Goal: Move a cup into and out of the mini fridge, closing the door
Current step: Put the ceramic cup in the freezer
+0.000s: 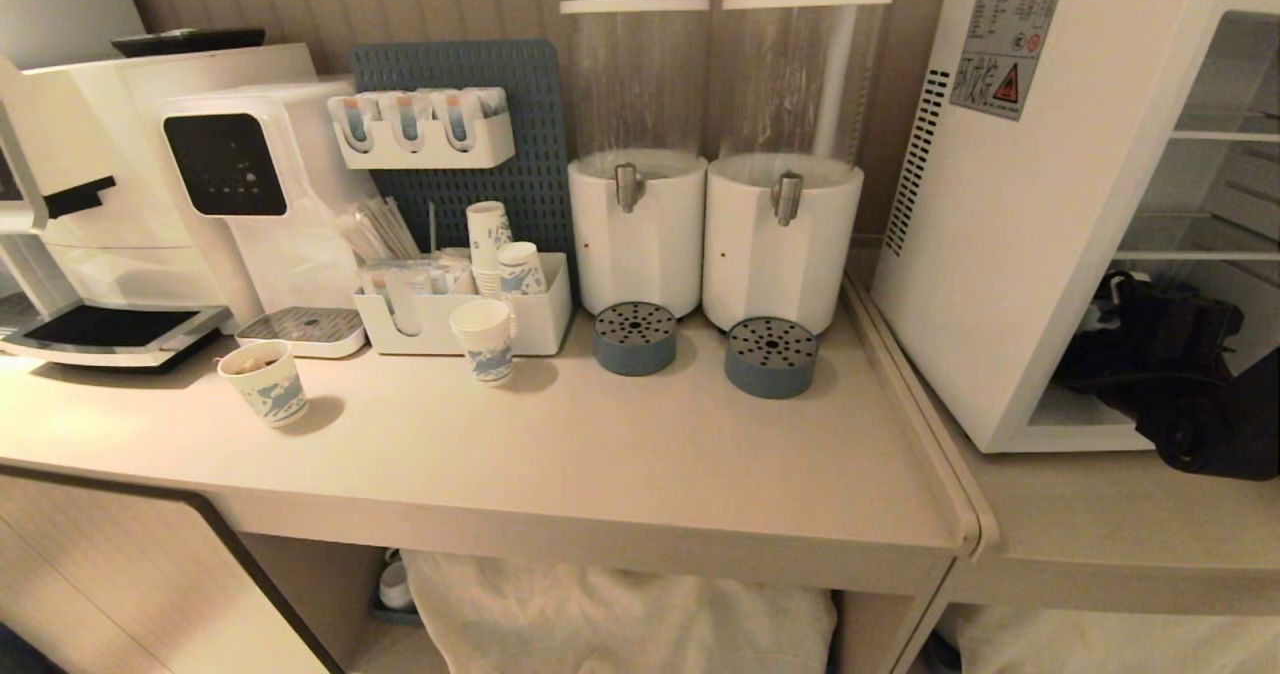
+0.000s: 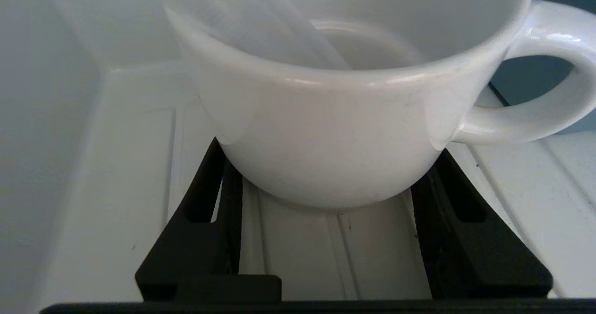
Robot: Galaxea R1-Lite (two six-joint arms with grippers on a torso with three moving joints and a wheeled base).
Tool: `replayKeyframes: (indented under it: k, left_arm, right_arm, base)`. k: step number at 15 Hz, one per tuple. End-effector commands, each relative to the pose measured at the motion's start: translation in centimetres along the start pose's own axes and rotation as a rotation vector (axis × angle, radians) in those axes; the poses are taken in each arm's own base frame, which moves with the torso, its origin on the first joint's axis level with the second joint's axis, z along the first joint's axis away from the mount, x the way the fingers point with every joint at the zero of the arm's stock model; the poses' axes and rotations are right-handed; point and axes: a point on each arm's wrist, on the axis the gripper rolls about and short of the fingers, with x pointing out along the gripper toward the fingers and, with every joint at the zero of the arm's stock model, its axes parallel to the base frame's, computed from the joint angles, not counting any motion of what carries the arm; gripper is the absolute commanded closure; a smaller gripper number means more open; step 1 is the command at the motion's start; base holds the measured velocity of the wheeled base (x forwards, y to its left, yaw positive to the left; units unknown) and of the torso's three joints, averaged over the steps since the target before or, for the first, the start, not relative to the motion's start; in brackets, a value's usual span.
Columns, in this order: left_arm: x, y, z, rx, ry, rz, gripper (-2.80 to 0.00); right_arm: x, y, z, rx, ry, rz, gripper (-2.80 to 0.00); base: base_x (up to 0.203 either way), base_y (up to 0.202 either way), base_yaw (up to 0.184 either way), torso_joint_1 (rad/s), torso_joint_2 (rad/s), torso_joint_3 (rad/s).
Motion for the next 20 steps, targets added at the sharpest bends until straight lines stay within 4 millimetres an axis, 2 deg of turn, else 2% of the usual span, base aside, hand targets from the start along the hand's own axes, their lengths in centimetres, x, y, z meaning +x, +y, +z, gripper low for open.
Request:
replayKeyframes:
  k: [1,6,7,15,20]
  left_arm:
    - [0.0,0.0,0.0,0.000,0.001,0.000,0.00]
    - [0.0,0.0,0.0,0.000,0.001,0.001,0.00]
    - [0.0,0.0,0.0,0.000,0.003,0.001,0.00]
    - [0.0,0.0,0.0,0.000,0.001,0.001,0.00]
    - [0.0,0.0,0.0,0.000,0.001,0.001,0.00]
  right_arm:
    - [0.5,0.0,-1.0,0.003,0.022,0.002,0.00]
    - [0.7,0.1,-1.4,-0.007,0.035,0.004,0.00]
    - [0.8,0.1,-1.6,-0.021,0.038,0.003,-2.80]
    - [0.2,0.0,-1.2,-0.021,0.038,-0.026,-2.80]
    - [-1.7,0.1,-0.5,-0.019,0.041,-0.014,-2.80]
  base:
    - [0.000,0.000,0.000,0.000,0.00,0.000]
    - [0.000,0.000,0.000,0.000,0.00,0.000]
    - [0.000,0.000,0.000,0.000,0.00,0.000]
    - [0.000,0.000,0.000,0.000,0.00,0.000]
    - [0.000,0.000,0.000,0.000,0.00,0.000]
